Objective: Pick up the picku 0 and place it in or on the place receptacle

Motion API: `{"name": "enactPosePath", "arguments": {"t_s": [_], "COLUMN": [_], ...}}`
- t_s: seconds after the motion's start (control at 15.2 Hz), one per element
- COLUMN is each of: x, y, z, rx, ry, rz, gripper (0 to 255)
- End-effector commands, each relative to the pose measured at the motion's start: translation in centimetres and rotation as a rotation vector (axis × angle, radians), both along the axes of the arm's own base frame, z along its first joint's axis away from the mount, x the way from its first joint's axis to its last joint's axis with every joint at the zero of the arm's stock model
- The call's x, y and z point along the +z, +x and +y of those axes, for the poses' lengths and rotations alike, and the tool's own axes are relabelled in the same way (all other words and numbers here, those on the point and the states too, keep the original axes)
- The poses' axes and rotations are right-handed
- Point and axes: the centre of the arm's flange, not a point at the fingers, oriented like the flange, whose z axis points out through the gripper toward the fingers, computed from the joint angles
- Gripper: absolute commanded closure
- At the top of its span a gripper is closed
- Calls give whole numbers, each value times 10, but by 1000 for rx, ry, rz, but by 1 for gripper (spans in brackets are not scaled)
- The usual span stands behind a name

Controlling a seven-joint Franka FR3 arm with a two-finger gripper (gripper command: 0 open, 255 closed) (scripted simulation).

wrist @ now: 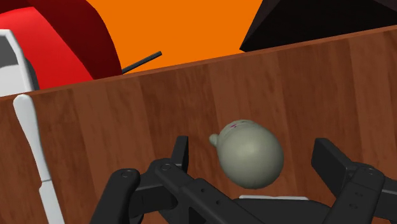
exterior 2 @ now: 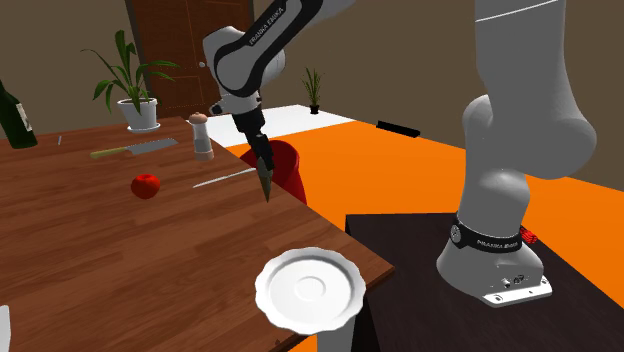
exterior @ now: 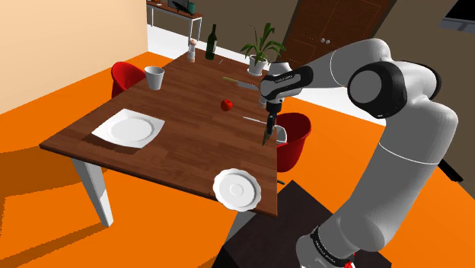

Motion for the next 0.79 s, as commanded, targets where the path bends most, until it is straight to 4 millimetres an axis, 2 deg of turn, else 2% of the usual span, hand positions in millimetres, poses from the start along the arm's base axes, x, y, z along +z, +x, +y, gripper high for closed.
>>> {"name": "enactPosePath", "arguments": {"t_s": [0.0, 0.07, 0.66, 0.73], "x": [0, 0, 0, 5], "y": [0, 0, 0, 0], "z": [0, 0, 0, 0], "rx": [0, 0, 0, 0], "ry": [0, 0, 0, 0], "rz": [0, 0, 0, 0], "gripper": [0, 255, 255, 255]}}
